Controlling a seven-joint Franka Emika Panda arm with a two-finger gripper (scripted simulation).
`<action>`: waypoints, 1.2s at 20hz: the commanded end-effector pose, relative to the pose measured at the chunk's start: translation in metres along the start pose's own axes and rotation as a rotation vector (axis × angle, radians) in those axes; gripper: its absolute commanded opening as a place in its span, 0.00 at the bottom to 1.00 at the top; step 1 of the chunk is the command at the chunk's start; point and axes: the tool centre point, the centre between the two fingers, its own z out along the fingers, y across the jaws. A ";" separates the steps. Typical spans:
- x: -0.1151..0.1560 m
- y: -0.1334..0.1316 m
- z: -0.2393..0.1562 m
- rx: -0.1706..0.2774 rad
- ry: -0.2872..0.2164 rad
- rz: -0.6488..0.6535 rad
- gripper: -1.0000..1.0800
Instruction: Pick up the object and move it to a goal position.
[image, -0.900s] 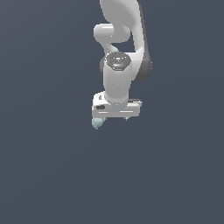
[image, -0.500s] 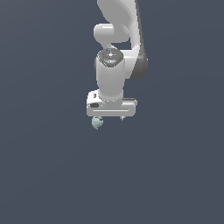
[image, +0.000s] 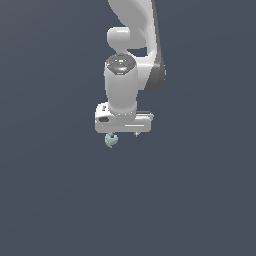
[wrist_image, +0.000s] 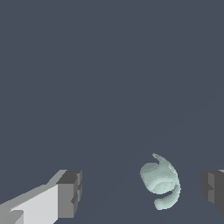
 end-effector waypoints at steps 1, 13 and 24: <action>-0.002 0.003 0.003 0.000 0.000 -0.014 0.96; -0.029 0.034 0.039 0.000 -0.002 -0.180 0.96; -0.065 0.063 0.074 0.002 -0.004 -0.365 0.96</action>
